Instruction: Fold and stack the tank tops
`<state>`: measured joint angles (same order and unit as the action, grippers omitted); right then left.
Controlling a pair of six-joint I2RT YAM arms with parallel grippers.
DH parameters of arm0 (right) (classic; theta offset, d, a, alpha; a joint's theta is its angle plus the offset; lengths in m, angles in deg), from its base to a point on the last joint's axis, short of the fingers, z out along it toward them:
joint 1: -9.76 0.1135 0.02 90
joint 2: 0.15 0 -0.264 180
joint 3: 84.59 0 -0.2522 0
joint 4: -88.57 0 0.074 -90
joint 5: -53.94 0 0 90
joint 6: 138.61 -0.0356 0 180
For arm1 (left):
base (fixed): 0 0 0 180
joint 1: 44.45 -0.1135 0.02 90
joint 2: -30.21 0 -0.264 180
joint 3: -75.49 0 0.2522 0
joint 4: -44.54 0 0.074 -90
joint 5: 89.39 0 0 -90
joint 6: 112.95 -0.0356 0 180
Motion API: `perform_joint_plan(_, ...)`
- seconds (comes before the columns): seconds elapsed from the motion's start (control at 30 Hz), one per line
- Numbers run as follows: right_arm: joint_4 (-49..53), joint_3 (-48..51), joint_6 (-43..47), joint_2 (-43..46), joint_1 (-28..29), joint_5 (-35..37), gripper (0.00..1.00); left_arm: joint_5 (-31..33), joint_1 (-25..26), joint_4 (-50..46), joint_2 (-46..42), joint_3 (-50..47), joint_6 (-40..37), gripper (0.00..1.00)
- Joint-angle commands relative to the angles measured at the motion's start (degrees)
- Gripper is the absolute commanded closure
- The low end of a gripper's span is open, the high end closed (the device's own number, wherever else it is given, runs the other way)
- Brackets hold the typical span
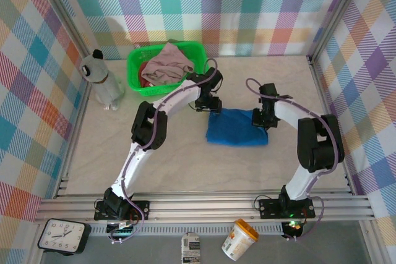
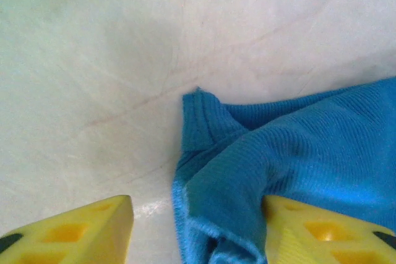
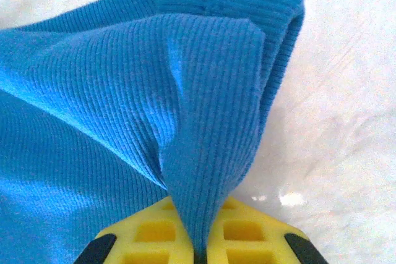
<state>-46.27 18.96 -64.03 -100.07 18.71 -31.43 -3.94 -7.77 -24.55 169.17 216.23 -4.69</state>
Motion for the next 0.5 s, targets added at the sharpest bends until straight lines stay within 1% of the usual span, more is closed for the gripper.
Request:
perform_joint_plan(0.0,1.00,-4.62,4.55,-3.15,-3.21,1.24,0.94,4.07,-0.20,-1.37,-6.60,4.06,-1.39,0.39)
perform_joint_plan(0.1,1.54,-9.57,7.01,-7.46,-5.96,1.57,0.94,6.18,-1.00,-5.98,-7.70,8.50,-2.97,0.38)
perform_joint_plan(0.2,1.71,-15.22,9.54,-11.38,-9.05,2.87,0.94,8.48,-1.63,-8.09,-10.80,8.46,-5.37,0.37)
perform_joint_plan(0.3,2.53,-20.62,10.67,-14.89,-12.50,3.36,0.94,11.69,-2.25,-8.57,-14.92,5.80,-7.89,0.34)
perform_joint_plan(0.47,2.20,-27.88,12.10,-19.23,-17.75,5.53,0.94,14.56,-6.02,-5.96,-21.16,-1.43,-11.54,0.31)
